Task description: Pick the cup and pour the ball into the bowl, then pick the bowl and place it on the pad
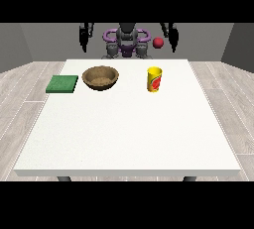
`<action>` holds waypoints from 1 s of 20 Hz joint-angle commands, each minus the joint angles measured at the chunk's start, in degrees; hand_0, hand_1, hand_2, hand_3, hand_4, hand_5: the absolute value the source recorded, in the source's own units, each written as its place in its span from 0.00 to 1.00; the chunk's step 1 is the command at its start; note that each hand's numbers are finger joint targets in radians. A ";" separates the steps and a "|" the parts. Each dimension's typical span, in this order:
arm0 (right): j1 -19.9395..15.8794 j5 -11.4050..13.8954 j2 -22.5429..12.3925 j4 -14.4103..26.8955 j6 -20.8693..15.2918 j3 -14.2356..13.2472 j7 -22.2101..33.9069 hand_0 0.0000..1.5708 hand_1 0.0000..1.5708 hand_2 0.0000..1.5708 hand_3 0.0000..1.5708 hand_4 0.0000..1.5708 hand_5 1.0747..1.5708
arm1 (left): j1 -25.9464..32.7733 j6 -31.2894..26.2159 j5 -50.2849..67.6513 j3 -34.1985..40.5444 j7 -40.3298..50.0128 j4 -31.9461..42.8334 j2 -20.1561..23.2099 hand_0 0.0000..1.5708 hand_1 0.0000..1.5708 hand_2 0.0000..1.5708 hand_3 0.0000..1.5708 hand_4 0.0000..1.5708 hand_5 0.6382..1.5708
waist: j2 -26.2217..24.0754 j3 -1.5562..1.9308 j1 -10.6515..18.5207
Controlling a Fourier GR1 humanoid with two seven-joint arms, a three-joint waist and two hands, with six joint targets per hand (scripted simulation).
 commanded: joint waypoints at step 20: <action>-2.58 -11.13 -8.71 14.85 16.65 -12.68 -24.02 0.00 0.00 0.00 0.00 0.00 0.98 | -8.40 6.14 4.70 2.34 -22.31 10.18 -4.09 0.00 0.00 0.00 0.00 0.00 0.88 | 7.69 1.86 -3.58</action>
